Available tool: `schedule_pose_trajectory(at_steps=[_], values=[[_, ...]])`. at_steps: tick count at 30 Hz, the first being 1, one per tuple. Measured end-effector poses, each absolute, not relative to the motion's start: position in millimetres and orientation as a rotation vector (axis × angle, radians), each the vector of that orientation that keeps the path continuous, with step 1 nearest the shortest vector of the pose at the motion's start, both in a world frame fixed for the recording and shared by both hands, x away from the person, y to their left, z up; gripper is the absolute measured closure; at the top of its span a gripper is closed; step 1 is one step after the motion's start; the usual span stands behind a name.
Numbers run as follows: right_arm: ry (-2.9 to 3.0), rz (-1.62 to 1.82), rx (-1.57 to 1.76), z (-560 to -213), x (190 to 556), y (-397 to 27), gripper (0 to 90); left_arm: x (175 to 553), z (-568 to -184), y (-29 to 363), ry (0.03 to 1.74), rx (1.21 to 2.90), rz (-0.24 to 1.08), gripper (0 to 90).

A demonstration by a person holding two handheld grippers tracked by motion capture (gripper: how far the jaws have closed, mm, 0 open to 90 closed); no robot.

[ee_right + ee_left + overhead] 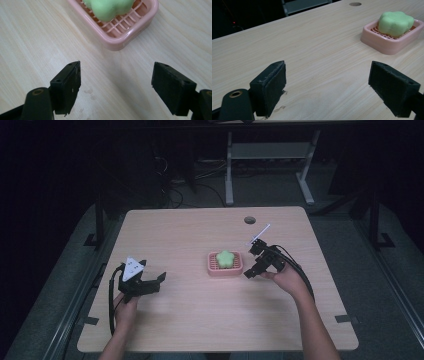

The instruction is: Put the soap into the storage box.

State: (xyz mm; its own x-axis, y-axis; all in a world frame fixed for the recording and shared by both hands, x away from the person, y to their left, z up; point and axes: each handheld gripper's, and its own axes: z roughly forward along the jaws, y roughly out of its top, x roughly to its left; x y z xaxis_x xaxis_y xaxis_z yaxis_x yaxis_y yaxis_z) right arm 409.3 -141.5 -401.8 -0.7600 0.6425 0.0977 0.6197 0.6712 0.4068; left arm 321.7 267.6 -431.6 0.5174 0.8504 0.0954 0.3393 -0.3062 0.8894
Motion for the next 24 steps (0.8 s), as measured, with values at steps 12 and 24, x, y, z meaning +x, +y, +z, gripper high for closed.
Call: schedule_pose_trajectory(at_steps=[12,24], values=[[2.818,0.671,1.100,-412.3,396.2,-160.3,23.1,322.1,-432.5,266.5,0.977,1.878,0.723,14.3],[2.809,0.688,1.133,-421.0,383.6,-174.1,23.1,321.7,-432.4,266.2,0.974,1.884,0.726,14.3]])
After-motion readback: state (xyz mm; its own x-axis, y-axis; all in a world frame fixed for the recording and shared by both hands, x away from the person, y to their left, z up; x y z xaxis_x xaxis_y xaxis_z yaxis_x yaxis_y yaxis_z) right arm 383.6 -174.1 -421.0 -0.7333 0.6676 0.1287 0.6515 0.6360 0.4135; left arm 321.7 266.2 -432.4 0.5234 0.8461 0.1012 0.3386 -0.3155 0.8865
